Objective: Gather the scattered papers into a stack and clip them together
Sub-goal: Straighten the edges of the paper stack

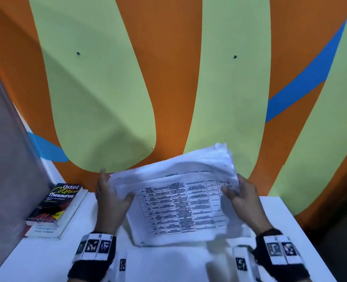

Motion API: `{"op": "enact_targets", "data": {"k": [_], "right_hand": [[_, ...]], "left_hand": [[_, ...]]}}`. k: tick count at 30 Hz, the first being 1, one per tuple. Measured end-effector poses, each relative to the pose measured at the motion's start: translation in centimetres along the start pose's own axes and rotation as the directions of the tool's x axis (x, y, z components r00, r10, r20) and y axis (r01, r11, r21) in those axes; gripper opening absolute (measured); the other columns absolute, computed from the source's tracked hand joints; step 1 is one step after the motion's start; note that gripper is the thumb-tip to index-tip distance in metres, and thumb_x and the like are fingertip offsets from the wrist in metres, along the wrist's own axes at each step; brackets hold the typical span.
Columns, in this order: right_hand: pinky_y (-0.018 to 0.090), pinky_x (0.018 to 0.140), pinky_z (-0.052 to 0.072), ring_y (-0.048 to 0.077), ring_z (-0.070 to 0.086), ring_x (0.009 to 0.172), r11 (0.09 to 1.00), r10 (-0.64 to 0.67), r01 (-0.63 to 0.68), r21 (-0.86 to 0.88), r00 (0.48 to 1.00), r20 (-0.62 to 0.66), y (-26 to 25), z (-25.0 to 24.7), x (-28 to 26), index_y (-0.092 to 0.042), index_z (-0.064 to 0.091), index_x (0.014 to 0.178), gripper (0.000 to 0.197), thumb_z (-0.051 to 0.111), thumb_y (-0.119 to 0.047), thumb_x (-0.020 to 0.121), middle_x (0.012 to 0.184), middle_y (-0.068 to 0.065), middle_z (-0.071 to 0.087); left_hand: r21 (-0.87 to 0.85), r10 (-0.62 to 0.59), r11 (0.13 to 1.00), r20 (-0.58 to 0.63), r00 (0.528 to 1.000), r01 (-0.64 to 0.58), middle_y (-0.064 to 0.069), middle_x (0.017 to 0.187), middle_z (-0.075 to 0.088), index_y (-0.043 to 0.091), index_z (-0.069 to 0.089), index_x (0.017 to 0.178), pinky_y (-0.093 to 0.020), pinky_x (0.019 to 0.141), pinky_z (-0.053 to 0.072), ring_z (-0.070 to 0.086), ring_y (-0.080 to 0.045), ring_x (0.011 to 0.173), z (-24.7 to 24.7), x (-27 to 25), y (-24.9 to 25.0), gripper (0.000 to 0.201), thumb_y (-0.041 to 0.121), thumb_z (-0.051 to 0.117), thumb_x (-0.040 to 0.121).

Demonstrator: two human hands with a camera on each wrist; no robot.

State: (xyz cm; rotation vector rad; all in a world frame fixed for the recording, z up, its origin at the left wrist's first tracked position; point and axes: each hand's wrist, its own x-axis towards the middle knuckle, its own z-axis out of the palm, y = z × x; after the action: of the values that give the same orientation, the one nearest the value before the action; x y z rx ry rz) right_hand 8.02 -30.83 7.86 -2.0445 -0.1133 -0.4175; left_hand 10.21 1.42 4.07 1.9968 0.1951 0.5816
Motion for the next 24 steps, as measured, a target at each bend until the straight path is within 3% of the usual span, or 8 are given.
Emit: {"op": "enact_targets", "data": {"k": [4, 7, 10, 13, 15, 17, 19, 24], "right_hand": [[0.035, 0.061, 0.04, 0.026, 0.052, 0.067, 0.955, -0.109, 0.14, -0.262, 0.986, 0.129, -5.6, -2.1, 3.6, -0.001, 0.056, 0.092, 0.013, 0.063, -0.009, 0.086, 0.082, 0.027, 0.062], [0.034, 0.058, 0.035, 0.028, 0.052, 0.066, 0.892, -0.179, 0.244, -0.38, 0.963, 0.2, -9.9, -2.5, 4.8, -0.002, 0.052, 0.082, 0.009, 0.061, -0.006, 0.084, 0.073, 0.022, 0.057], [0.035, 0.066, 0.035, 0.034, 0.055, 0.071, 0.85, -0.232, 0.298, -0.434, 0.952, 0.199, -11.5, -2.2, 4.8, -0.014, 0.049, 0.08, 0.016, 0.061, -0.005, 0.084, 0.066, 0.009, 0.058], [0.037, 0.071, 0.035, 0.033, 0.057, 0.075, 0.853, -0.216, 0.27, -0.447, 0.962, 0.169, -11.0, -1.9, 4.3, -0.023, 0.047, 0.081, 0.022, 0.063, -0.008, 0.084, 0.065, 0.003, 0.057], [0.039, 0.074, 0.038, 0.031, 0.059, 0.078, 0.855, -0.19, 0.24, -0.459, 0.97, 0.153, -10.7, -1.9, 4.0, -0.022, 0.052, 0.083, 0.019, 0.064, -0.008, 0.083, 0.064, -0.003, 0.056], [0.042, 0.083, 0.041, 0.029, 0.062, 0.084, 0.856, -0.174, 0.223, -0.466, 0.974, 0.146, -10.7, -2.0, 4.1, -0.02, 0.06, 0.091, 0.015, 0.066, -0.009, 0.082, 0.068, -0.005, 0.06], [0.042, 0.087, 0.041, 0.03, 0.061, 0.086, 0.846, -0.168, 0.223, -0.484, 0.974, 0.154, -10.8, -1.9, 4.4, -0.02, 0.062, 0.09, 0.013, 0.067, -0.012, 0.082, 0.072, -0.002, 0.063], [0.041, 0.091, 0.036, 0.026, 0.05, 0.073, 0.809, -0.185, 0.238, -0.537, 0.971, 0.152, -11.8, -1.3, 5.4, -0.027, 0.048, 0.077, 0.025, 0.072, -0.033, 0.08, 0.06, -0.01, 0.047]], "left_hand": [[0.187, 0.267, 0.944, 0.042, 0.963, -0.27, -0.003, 0.15, 0.028, 0.027, 0.008, 0.148, -0.047, 0.111, 0.025, 0.022, -0.022, 0.138, -0.6, 0.5, 7.8, 0.116, 0.038, 0.085, 0.062], [0.01, 0.292, 0.949, 0.339, 0.894, -0.314, 0.006, 0.119, 0.059, 0.025, 0.046, 0.128, -0.03, 0.089, 0.04, 0.051, -0.008, 0.109, 0.1, 2.0, 10.9, 0.064, 0.033, 0.075, 0.071], [-0.247, 0.282, 0.949, 0.396, 0.874, -0.195, 0.005, 0.084, 0.074, 0.016, 0.065, 0.094, -0.026, 0.072, 0.049, 0.065, -0.004, 0.077, 1.2, 2.0, 11.2, 0.018, 0.01, 0.066, 0.077], [-0.284, 0.225, 0.952, 0.407, 0.885, -0.112, 0.015, 0.08, 0.073, 0.019, 0.061, 0.092, -0.021, 0.072, 0.052, 0.065, -0.002, 0.077, 2.1, 1.0, 10.2, 0.029, -0.007, 0.062, 0.081], [-0.272, 0.199, 0.959, 0.453, 0.869, -0.078, 0.005, 0.076, 0.07, 0.019, 0.059, 0.101, -0.036, 0.084, 0.055, 0.065, -0.012, 0.077, 2.5, 0.3, 9.8, 0.024, 0.011, 0.069, 0.082], [-0.255, 0.217, 0.962, 0.514, 0.83, -0.094, 0.003, 0.065, 0.064, 0.009, 0.053, 0.118, -0.043, 0.088, 0.049, 0.059, -0.009, 0.063, 3.0, -0.3, 9.2, 0.058, 0.042, 0.073, 0.076], [-0.265, 0.201, 0.962, 0.502, 0.841, -0.072, -0.001, 0.077, 0.069, 0.008, 0.048, 0.126, -0.031, 0.082, 0.049, 0.062, -0.009, 0.069, 3.6, -0.6, 8.6, 0.078, 0.052, 0.076, 0.068], [-0.292, 0.181, 0.955, 0.428, 0.886, -0.054, 0.008, 0.108, 0.071, 0.02, 0.059, 0.116, -0.027, 0.087, 0.053, 0.066, -0.006, 0.101, 4.6, -0.8, 7.9, 0.032, 0.019, 0.067, 0.085]]}}
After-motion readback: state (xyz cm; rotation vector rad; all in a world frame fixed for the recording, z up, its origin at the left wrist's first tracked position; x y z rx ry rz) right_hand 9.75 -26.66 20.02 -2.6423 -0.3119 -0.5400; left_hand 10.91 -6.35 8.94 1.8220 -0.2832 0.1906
